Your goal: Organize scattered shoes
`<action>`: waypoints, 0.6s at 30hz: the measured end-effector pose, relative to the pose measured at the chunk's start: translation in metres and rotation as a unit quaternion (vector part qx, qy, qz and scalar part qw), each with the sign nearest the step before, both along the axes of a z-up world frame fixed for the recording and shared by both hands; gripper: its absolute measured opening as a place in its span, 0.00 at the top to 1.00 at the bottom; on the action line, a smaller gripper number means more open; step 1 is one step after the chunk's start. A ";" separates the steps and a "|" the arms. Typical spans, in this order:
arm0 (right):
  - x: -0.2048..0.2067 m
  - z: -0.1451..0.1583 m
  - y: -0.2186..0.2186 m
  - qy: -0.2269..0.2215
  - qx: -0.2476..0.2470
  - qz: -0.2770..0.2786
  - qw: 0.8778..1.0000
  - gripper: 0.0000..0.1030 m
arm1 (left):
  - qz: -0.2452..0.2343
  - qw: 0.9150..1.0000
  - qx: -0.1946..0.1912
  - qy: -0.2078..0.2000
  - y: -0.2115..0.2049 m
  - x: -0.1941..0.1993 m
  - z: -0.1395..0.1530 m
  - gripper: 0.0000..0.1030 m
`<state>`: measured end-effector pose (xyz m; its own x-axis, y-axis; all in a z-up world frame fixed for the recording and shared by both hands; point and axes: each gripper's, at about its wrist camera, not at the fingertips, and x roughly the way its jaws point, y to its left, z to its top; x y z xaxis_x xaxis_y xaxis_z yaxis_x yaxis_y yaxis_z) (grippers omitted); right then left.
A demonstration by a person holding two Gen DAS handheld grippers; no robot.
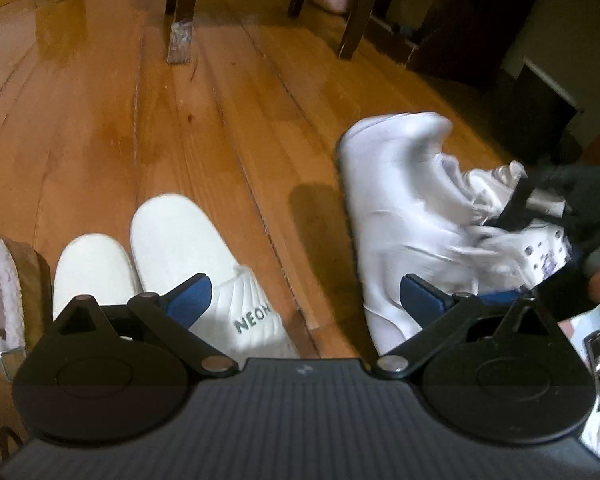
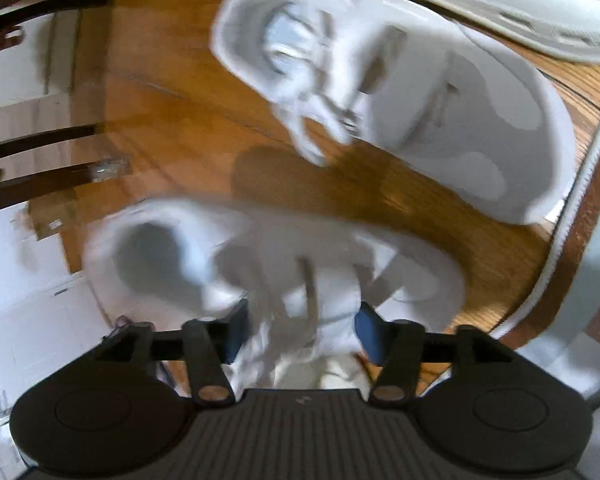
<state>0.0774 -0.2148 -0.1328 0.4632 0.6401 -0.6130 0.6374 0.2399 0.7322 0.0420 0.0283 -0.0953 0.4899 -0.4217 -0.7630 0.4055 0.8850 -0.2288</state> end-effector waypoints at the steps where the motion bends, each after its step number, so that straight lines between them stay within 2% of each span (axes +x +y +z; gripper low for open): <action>1: -0.003 0.009 -0.008 -0.029 -0.012 0.000 1.000 0.28 | 0.001 1.000 0.003 0.001 0.000 0.000 -0.002 0.01; 2: -0.004 0.012 -0.011 -0.034 -0.021 0.002 0.999 0.27 | 0.002 1.000 0.005 0.002 0.000 0.001 -0.004 0.01; 4: -0.008 0.040 -0.022 -0.071 -0.139 0.041 0.987 0.27 | 0.002 1.000 0.002 0.006 0.001 0.002 -0.006 0.01; 6: -0.013 0.057 -0.018 -0.101 -0.234 0.075 0.964 0.27 | 0.001 1.000 0.000 0.009 0.003 0.002 -0.006 0.01; 8: -0.019 0.073 -0.014 -0.129 -0.326 0.109 0.930 0.27 | 0.000 1.000 -0.001 0.012 0.004 0.002 -0.007 0.01; 10: -0.012 0.075 0.009 -0.167 -0.367 0.173 0.898 0.27 | -0.002 1.000 0.005 0.011 0.001 0.003 -0.009 0.01; 14: 0.000 0.063 0.047 -0.193 -0.348 0.247 0.883 0.28 | -0.011 1.000 0.015 0.008 -0.005 0.001 -0.010 0.01; 18: -0.009 0.052 0.080 -0.231 -0.402 0.305 0.832 0.29 | -0.023 0.999 0.025 0.007 -0.009 -0.004 -0.007 0.01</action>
